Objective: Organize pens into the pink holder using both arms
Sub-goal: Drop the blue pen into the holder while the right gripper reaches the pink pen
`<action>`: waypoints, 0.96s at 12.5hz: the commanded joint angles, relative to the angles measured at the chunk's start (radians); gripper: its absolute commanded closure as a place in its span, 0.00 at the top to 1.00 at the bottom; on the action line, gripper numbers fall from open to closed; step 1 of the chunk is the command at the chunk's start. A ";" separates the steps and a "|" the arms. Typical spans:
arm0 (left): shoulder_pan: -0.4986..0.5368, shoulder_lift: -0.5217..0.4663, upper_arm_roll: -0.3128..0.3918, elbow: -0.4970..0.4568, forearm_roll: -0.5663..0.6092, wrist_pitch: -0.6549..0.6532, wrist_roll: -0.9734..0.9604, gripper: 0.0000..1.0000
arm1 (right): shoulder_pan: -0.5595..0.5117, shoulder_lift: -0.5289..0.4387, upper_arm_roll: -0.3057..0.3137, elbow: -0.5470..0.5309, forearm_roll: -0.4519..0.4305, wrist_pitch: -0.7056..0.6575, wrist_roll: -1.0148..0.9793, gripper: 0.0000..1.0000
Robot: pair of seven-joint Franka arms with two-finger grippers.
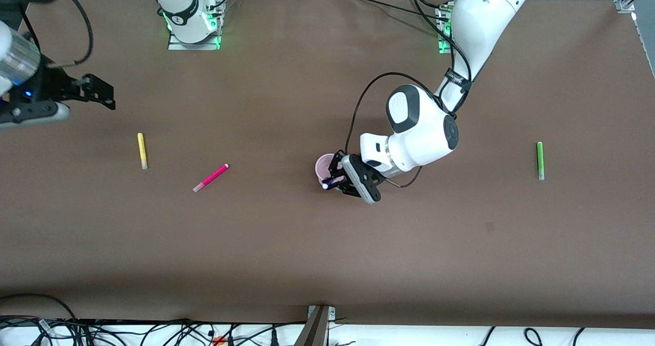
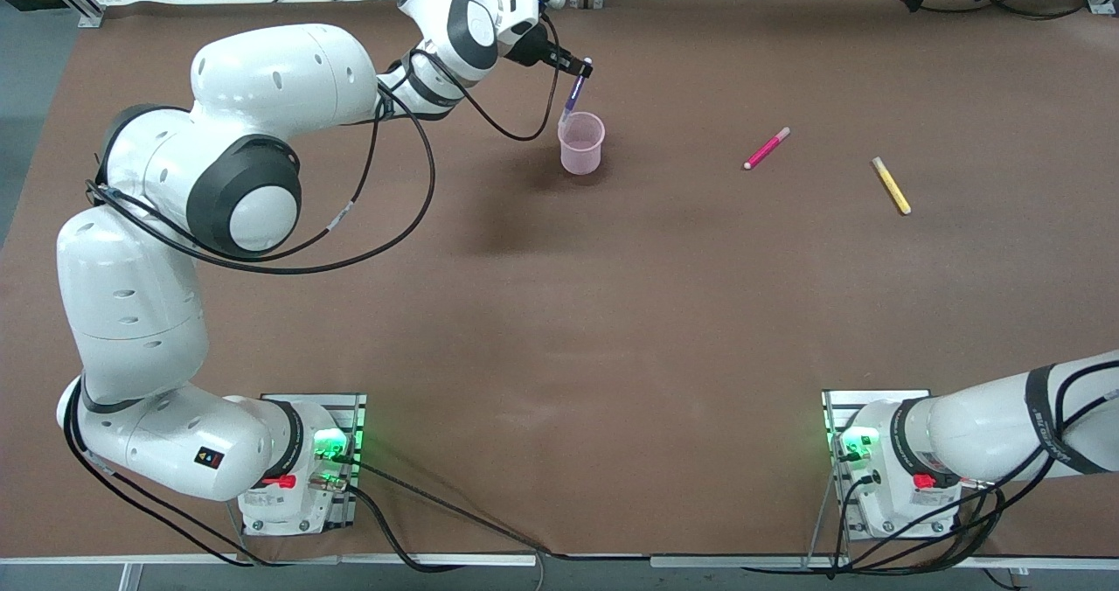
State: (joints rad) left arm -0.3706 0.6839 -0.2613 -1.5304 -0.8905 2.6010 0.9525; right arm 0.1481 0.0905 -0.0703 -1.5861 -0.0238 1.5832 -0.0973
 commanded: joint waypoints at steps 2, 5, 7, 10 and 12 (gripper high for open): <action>-0.091 0.003 0.010 -0.050 -0.036 0.152 0.046 0.00 | 0.022 0.113 0.007 -0.003 -0.001 0.017 0.017 0.99; -0.097 -0.012 0.010 -0.082 -0.033 0.171 -0.003 0.99 | 0.053 0.205 0.009 -0.047 0.136 0.119 0.405 0.99; -0.090 -0.050 0.010 -0.097 -0.033 0.163 -0.018 1.00 | 0.070 0.247 0.009 -0.157 0.189 0.290 0.513 0.99; -0.027 -0.141 0.010 -0.158 -0.033 0.049 -0.021 1.00 | 0.082 0.333 0.009 -0.302 0.229 0.568 0.620 0.99; 0.040 -0.181 0.017 -0.171 -0.019 -0.117 -0.021 1.00 | 0.083 0.374 0.026 -0.348 0.264 0.677 0.659 0.98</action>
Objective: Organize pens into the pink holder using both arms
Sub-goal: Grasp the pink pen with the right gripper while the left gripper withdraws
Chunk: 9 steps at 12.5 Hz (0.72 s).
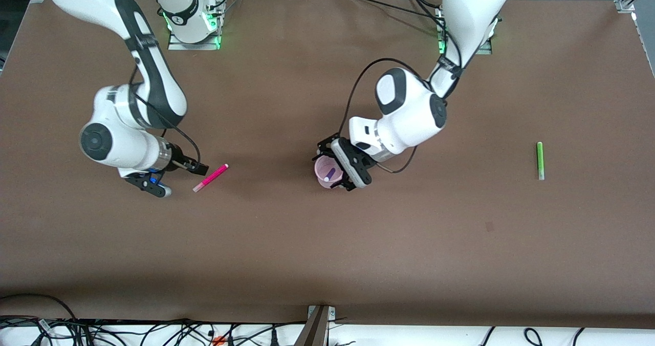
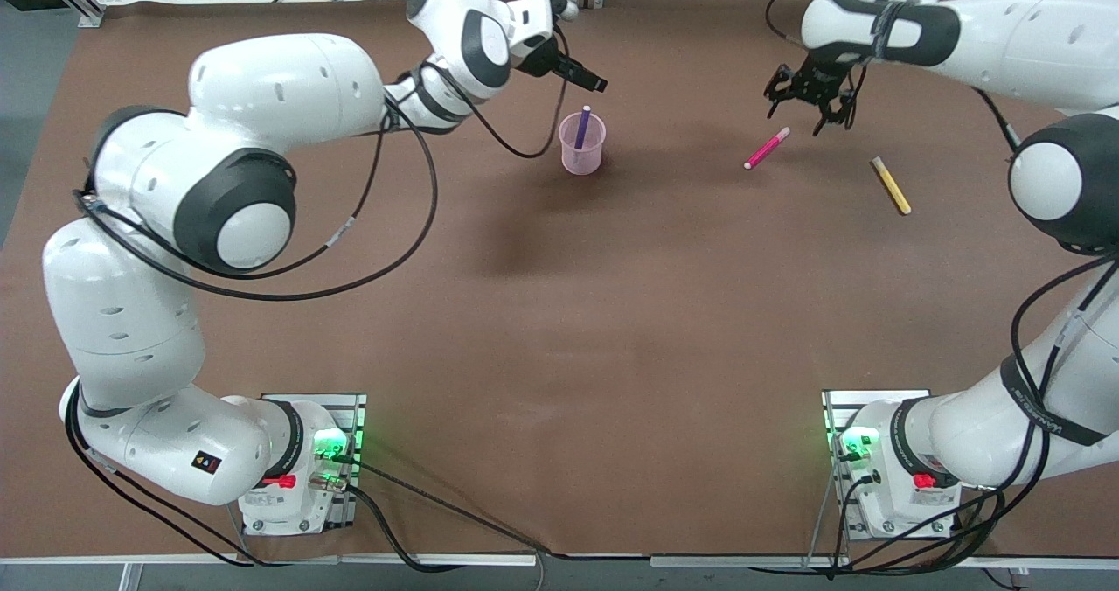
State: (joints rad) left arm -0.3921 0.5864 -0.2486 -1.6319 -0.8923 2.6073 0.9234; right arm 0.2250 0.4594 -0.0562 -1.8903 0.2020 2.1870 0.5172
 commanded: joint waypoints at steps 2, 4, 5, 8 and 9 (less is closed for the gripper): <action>0.146 -0.112 0.011 -0.065 0.073 -0.312 0.002 1.00 | 0.019 0.051 0.019 -0.046 0.088 0.115 0.073 0.95; 0.215 -0.140 0.012 -0.045 0.244 -0.506 -0.047 1.00 | 0.049 0.067 0.019 -0.058 0.115 0.161 0.082 0.87; 0.240 -0.152 0.012 -0.022 0.348 -0.594 -0.084 1.00 | 0.059 0.082 0.019 -0.055 0.116 0.186 0.102 0.83; 0.257 -0.155 0.012 0.133 0.669 -0.936 -0.274 1.00 | 0.077 0.108 0.019 -0.053 0.117 0.240 0.110 0.69; 0.250 -0.155 0.006 0.173 0.778 -1.026 -0.344 1.00 | 0.076 0.110 0.018 -0.053 0.116 0.240 0.109 0.64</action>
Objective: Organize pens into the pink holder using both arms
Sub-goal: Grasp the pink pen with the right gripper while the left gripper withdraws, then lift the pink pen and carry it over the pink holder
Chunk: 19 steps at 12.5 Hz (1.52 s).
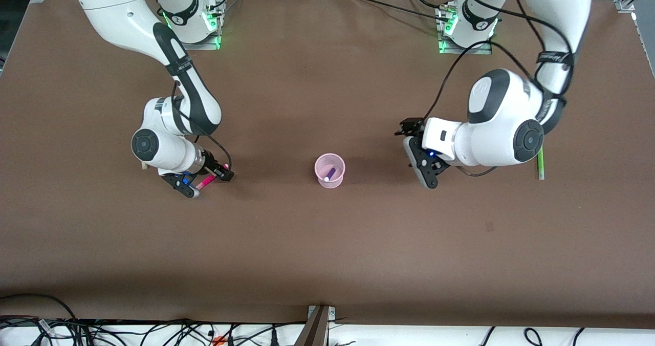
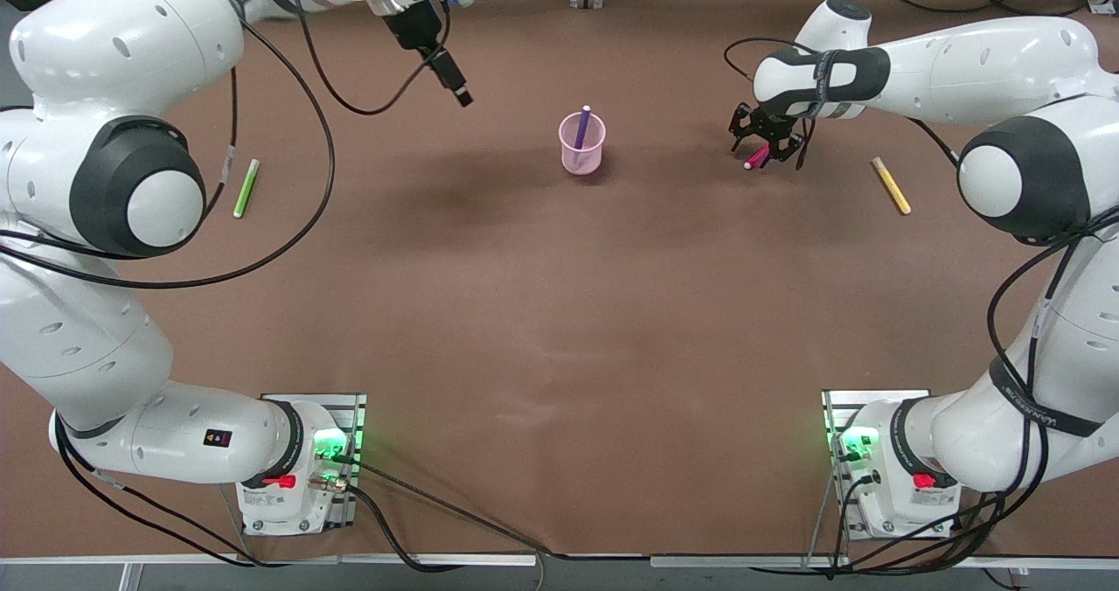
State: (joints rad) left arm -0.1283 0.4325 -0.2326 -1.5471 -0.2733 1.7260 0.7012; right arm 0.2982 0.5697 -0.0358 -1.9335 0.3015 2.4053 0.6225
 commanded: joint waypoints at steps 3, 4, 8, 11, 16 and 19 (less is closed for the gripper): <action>-0.074 -0.008 -0.021 0.110 0.381 -0.308 -0.335 1.00 | -0.010 0.004 -0.004 -0.007 0.015 0.018 -0.020 0.60; -0.095 -0.008 -0.021 0.110 0.438 -0.337 -0.427 1.00 | -0.011 0.006 -0.009 -0.009 0.015 0.018 -0.041 0.60; -0.062 -0.006 0.002 0.108 0.451 -0.313 -0.773 1.00 | -0.027 0.019 -0.007 -0.010 0.016 0.025 -0.052 0.24; 0.041 -0.006 0.001 0.198 0.434 -0.301 -0.758 1.00 | -0.025 0.012 -0.003 -0.002 0.018 -0.009 -0.052 0.00; 0.098 -0.005 0.015 0.407 0.447 -0.299 -0.772 1.00 | -0.024 -0.017 0.002 0.232 0.272 -0.517 0.061 0.00; 0.098 0.005 0.059 0.513 0.445 -0.276 -0.770 1.00 | -0.010 -0.016 0.017 0.349 0.520 -0.696 0.259 0.00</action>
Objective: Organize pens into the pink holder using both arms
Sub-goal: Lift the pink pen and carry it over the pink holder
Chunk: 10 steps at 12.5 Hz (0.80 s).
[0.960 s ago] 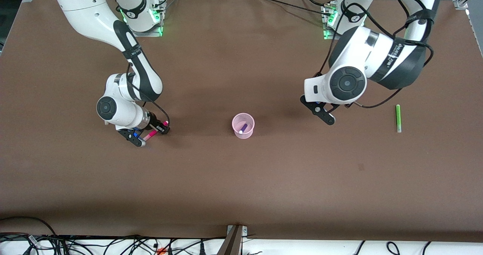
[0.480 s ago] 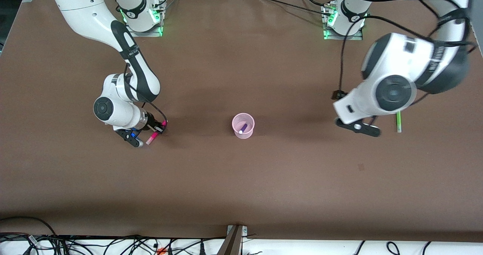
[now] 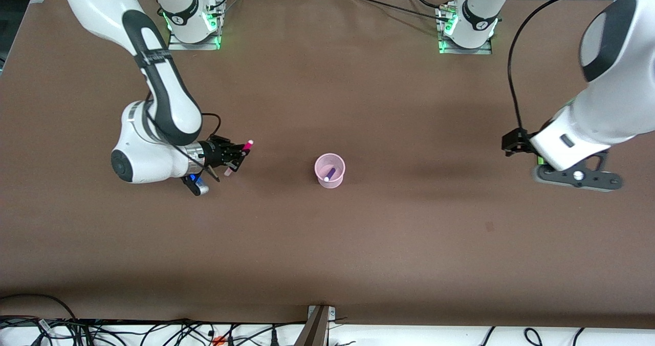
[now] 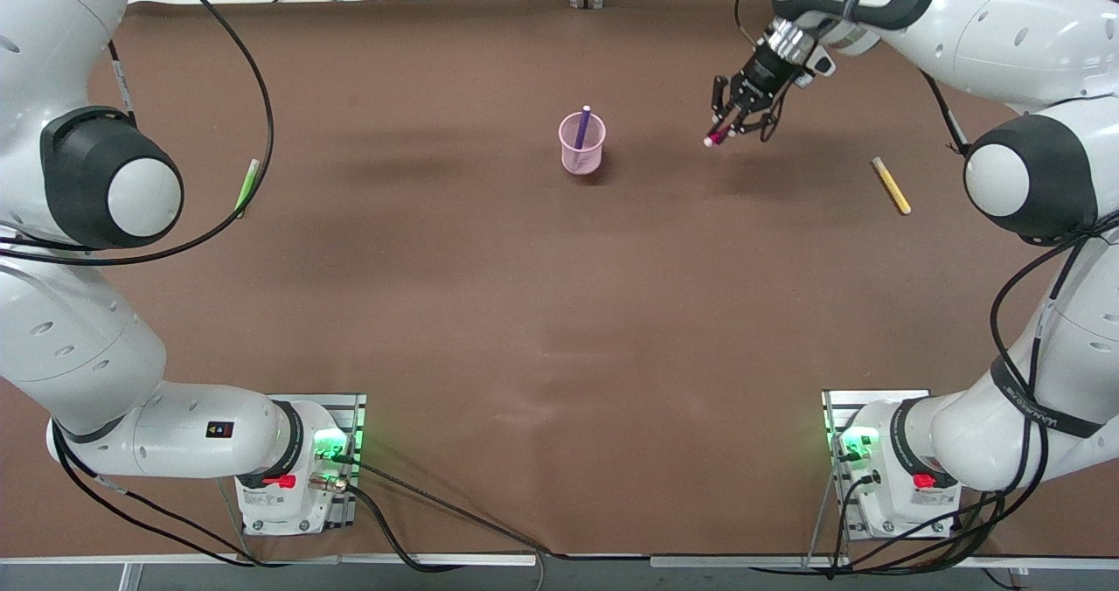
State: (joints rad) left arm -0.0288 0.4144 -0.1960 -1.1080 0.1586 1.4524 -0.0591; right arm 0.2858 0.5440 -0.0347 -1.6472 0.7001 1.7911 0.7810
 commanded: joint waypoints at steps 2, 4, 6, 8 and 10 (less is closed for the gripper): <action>0.000 0.023 0.041 0.071 0.016 -0.001 -0.019 1.00 | 0.010 0.019 0.065 0.067 0.325 -0.075 0.170 0.00; 0.047 0.015 0.040 0.050 0.004 -0.003 -0.025 1.00 | 0.065 0.042 0.075 0.067 0.509 0.006 0.214 0.00; 0.060 -0.049 0.029 -0.045 -0.014 0.005 -0.074 1.00 | 0.149 0.060 0.075 0.067 0.646 0.146 0.228 0.00; 0.076 -0.208 0.029 -0.299 -0.040 0.145 -0.104 1.00 | 0.197 0.103 0.075 0.070 0.714 0.233 0.215 0.00; 0.081 -0.401 0.029 -0.598 -0.068 0.332 -0.107 1.00 | 0.208 0.135 0.075 0.070 0.765 0.258 0.199 0.00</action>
State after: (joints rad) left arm 0.0286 0.2611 -0.1565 -1.3520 0.1300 1.6273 -0.1481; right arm 0.4955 0.6458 0.0433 -1.5961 1.4172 2.0404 0.9870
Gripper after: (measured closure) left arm 0.000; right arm 0.824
